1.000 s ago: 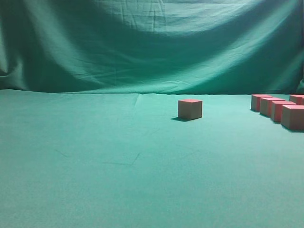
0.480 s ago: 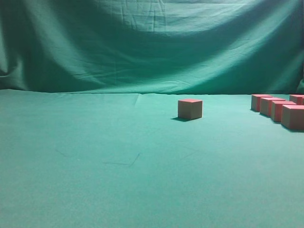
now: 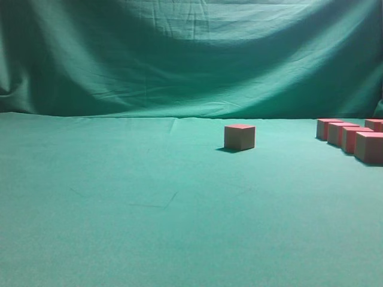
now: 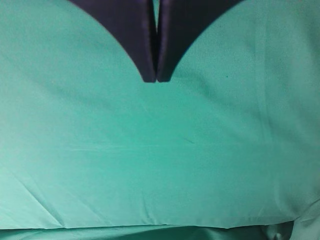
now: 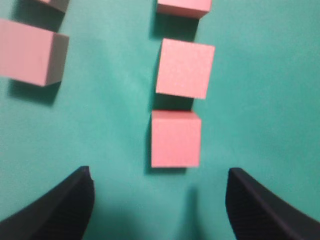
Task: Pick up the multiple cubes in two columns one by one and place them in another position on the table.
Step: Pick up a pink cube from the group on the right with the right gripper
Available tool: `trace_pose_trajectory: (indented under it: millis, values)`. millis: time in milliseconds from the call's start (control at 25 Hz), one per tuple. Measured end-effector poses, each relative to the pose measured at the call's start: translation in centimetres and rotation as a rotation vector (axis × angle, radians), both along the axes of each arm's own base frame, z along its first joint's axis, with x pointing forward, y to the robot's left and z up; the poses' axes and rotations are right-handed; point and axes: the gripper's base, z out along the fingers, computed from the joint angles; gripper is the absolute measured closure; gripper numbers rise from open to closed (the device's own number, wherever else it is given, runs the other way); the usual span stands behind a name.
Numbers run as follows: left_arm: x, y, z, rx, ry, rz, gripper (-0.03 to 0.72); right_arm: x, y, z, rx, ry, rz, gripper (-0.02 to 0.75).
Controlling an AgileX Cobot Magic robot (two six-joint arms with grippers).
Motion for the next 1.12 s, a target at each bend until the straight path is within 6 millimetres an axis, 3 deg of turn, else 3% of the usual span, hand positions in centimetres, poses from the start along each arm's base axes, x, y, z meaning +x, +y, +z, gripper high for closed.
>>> trace_pose_trajectory:
  millis: [440,720,760,800,1040,1120]
  values:
    - [0.0,0.0,0.0,0.0,0.0,0.0,0.688,1.7,-0.4,-4.1,-0.008,0.072,-0.004,0.195]
    - [0.0,0.0,0.0,0.0,0.0,0.0,0.688,1.8,-0.7,-4.6,0.003,0.083,-0.025,0.195]
    - [0.0,0.0,0.0,0.0,0.0,0.0,0.688,1.8,-0.7,-4.6,0.003,0.083,-0.025,0.254]
    - [0.0,0.0,0.0,0.0,0.0,0.0,0.688,1.8,-0.7,-4.6,0.004,0.083,-0.026,0.251]
    - [0.0,0.0,0.0,0.0,0.0,0.0,0.688,1.8,-0.7,-4.6,0.004,0.081,-0.026,0.475]
    - [0.0,0.0,0.0,0.0,0.0,0.0,0.688,1.8,-0.7,-4.6,0.005,0.085,-0.037,0.47]
